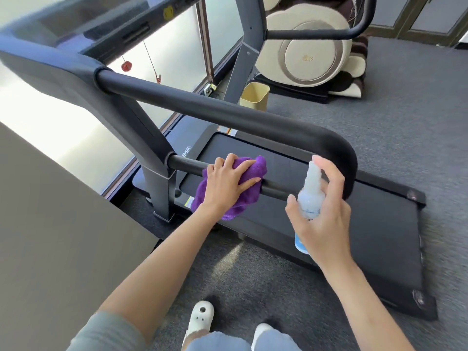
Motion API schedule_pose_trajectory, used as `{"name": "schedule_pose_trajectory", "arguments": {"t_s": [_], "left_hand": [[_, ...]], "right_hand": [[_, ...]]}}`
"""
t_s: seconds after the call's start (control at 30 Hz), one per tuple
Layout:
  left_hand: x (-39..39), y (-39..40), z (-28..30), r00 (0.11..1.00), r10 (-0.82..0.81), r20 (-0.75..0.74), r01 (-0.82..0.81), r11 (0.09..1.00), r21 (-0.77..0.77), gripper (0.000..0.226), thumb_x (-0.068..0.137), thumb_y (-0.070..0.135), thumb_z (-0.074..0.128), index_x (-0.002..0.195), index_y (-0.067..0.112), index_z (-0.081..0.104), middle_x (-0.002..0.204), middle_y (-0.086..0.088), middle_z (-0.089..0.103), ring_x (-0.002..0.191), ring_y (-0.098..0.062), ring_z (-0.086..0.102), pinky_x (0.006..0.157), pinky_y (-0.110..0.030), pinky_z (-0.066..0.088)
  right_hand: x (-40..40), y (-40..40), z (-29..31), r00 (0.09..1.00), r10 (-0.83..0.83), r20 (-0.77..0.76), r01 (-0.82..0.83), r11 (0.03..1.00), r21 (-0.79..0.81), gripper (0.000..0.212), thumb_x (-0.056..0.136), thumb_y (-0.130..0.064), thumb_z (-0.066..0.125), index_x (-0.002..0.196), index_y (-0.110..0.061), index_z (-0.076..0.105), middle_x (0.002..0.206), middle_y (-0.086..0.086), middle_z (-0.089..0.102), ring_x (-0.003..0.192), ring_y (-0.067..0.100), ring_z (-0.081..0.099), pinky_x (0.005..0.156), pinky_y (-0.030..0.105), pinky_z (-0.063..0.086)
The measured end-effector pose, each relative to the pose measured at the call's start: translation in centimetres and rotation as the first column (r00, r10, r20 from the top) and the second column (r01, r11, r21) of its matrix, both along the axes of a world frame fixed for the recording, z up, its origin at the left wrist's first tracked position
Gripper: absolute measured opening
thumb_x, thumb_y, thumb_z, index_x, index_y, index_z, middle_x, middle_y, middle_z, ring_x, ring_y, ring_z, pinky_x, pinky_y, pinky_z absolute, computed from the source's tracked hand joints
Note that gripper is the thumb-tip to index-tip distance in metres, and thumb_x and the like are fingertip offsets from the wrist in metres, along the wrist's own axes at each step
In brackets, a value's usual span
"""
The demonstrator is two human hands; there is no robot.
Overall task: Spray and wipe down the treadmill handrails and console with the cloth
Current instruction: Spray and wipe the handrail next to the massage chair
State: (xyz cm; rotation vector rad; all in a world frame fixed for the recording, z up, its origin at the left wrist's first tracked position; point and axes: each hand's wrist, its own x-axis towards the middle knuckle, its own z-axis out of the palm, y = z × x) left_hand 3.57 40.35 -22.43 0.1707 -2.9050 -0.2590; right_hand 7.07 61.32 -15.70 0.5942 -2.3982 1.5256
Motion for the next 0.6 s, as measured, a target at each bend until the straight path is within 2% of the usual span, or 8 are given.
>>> {"name": "schedule_pose_trajectory", "arguments": {"t_s": [0.07,0.17,0.2,0.27,0.33,0.43,0.53,0.6], "left_hand": [[-0.1,-1.2,0.0,1.000,-0.002,-0.009,0.003,0.998,0.058,0.050,0.094,0.057,0.045,0.133,0.027,0.055,0.119,-0.009,0.053,0.101,-0.031,0.053,0.087,-0.044,0.044],[-0.3,-2.6,0.0,0.999,-0.040,-0.031,0.044,0.984,0.170,0.049,0.094,0.055,0.050,0.134,0.026,0.054,0.113,-0.008,0.056,0.097,-0.028,0.057,0.086,-0.042,0.047],[-0.3,-2.9,0.1,0.998,-0.034,-0.045,0.043,0.971,0.235,0.047,0.094,0.054,0.051,0.133,0.027,0.055,0.110,-0.006,0.057,0.096,-0.027,0.058,0.085,-0.040,0.048],[0.0,-3.9,0.2,0.998,-0.014,-0.067,0.039,0.922,0.385,0.044,0.093,0.052,0.054,0.130,0.029,0.056,0.104,-0.001,0.058,0.093,-0.024,0.059,0.079,-0.037,0.048],[0.5,-5.1,0.2,0.996,-0.006,-0.084,0.049,0.854,0.518,0.041,0.093,0.051,0.054,0.129,0.032,0.055,0.102,0.005,0.056,0.092,-0.020,0.059,0.075,-0.033,0.046],[0.8,-7.1,1.0,0.992,-0.004,-0.127,0.091,0.718,0.690,0.039,0.094,0.051,0.051,0.128,0.033,0.054,0.107,0.005,0.060,0.097,-0.015,0.059,0.084,-0.034,0.047],[0.6,-8.9,2.3,0.987,-0.033,-0.156,0.139,0.660,0.738,0.037,0.095,0.049,0.051,0.127,0.032,0.055,0.110,0.004,0.063,0.099,-0.012,0.058,0.089,-0.034,0.047],[0.6,-10.2,2.9,0.984,-0.067,-0.164,0.168,0.640,0.749,0.036,0.096,0.046,0.052,0.127,0.030,0.057,0.111,0.005,0.064,0.100,-0.011,0.059,0.090,-0.034,0.048]], "right_hand": [[-0.5,-1.5,0.7,1.000,0.016,-0.013,-0.016,1.000,0.015,0.068,0.084,-0.010,0.061,0.141,-0.034,0.033,0.141,-0.004,0.053,0.096,0.028,0.062,0.089,0.042,0.055],[-0.7,-3.6,1.3,0.999,0.002,-0.042,-0.001,1.000,0.015,0.072,0.087,-0.002,0.065,0.142,-0.034,0.032,0.135,0.006,0.057,0.085,0.009,0.055,0.083,0.009,0.045],[-0.6,-4.3,1.6,0.999,-0.018,-0.042,0.018,1.000,0.007,0.074,0.087,0.001,0.067,0.141,-0.035,0.033,0.132,0.005,0.058,0.082,0.005,0.054,0.081,0.005,0.042],[-0.2,-5.7,2.0,0.998,-0.057,-0.029,0.057,0.998,-0.011,0.077,0.085,0.004,0.068,0.140,-0.036,0.033,0.121,0.000,0.059,0.078,0.003,0.055,0.079,0.006,0.041],[0.3,-7.0,2.3,0.997,-0.083,-0.010,0.082,0.996,-0.018,0.079,0.083,0.005,0.068,0.139,-0.037,0.032,0.099,-0.004,0.059,0.070,0.008,0.055,0.073,0.011,0.044],[0.8,-9.1,3.1,0.992,-0.126,0.029,0.126,0.992,-0.007,0.079,0.080,0.006,0.066,0.135,-0.041,0.034,0.072,-0.013,0.053,0.062,0.016,0.054,0.065,0.015,0.045],[0.7,-11.3,4.2,0.986,-0.164,-0.012,0.164,0.986,0.028,0.071,0.077,-0.004,0.064,0.131,-0.042,0.036,0.077,-0.024,0.058,0.071,0.008,0.057,0.069,0.006,0.041],[0.7,-13.2,4.9,0.985,-0.169,-0.012,0.170,0.985,0.037,0.069,0.080,-0.011,0.065,0.134,-0.044,0.036,0.080,-0.018,0.061,0.066,0.012,0.060,0.068,0.016,0.049]]}}
